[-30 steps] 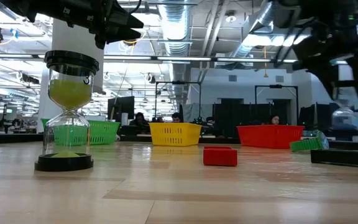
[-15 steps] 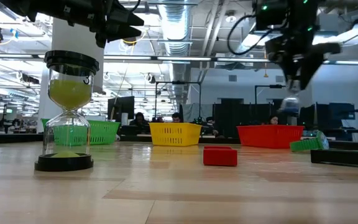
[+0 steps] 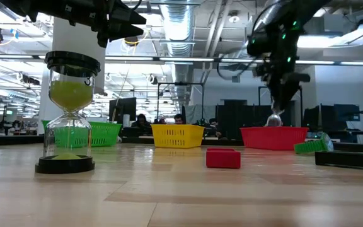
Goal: Pick & Place Office items
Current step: Put the blue hourglass into the red bin
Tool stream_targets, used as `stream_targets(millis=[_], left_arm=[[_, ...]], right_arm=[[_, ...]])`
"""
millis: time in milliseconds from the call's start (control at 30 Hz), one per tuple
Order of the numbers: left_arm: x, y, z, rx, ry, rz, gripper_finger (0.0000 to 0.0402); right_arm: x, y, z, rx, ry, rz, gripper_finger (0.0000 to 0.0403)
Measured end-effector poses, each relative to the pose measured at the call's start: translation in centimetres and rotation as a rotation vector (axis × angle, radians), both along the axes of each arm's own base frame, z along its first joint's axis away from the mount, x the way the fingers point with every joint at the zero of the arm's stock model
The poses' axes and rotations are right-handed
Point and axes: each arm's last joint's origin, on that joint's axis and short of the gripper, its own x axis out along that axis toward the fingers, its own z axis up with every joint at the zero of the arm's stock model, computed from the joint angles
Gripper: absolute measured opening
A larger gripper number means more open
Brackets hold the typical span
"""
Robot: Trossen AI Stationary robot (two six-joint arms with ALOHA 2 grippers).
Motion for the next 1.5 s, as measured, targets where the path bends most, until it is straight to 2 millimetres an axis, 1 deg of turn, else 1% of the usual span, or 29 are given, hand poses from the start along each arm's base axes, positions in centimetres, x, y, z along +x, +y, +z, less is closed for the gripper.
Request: stream_targets(millis=[133, 200, 333, 433, 500, 600, 800, 900, 1200, 1500], left_arm=[[0.0, 0.0, 0.0, 0.0, -0.003, 0.0, 0.0177], [0.0, 0.0, 0.0, 0.0, -0.004, 0.0, 0.0177], [0.0, 0.0, 0.0, 0.0, -0.004, 0.0, 0.0177], [0.0, 0.0, 0.0, 0.0, -0.004, 0.0, 0.0177], [0.0, 0.0, 0.0, 0.0, -0.004, 0.0, 0.0177], [0.0, 0.0, 0.0, 0.0, -0.004, 0.0, 0.0177], [0.0, 0.0, 0.0, 0.0, -0.004, 0.0, 0.0177], [0.0, 0.0, 0.0, 0.0, -0.003, 0.0, 0.0177], [0.0, 0.0, 0.0, 0.0, -0.004, 0.0, 0.0177], [0.0, 0.0, 0.0, 0.0, -0.004, 0.0, 0.0177]], right_arm=[[0.6, -1.0, -0.6, 0.032, 0.028, -0.014, 0.0198], [0.9, -1.4, -0.9, 0.054, 0.053, -0.02, 0.0204], [1.3, -2.3, -0.8, 0.079, 0.029, -0.025, 0.0217], [1.4, -2.8, -1.5, 0.163, 0.031, -0.033, 0.0206], [1.4, -3.2, -1.7, 0.176, 0.029, -0.041, 0.0198], [1.2, -4.0, -2.5, 0.195, 0.047, -0.066, 0.0199], [0.7, -5.1, -3.3, 0.214, 0.06, -0.109, 0.0235], [0.5, -5.1, -3.0, 0.202, 0.051, -0.114, 0.0235], [0.0, -4.9, -1.8, 0.173, 0.026, -0.122, 0.0212], [-0.2, -4.5, -0.9, 0.152, 0.003, -0.126, 0.023]])
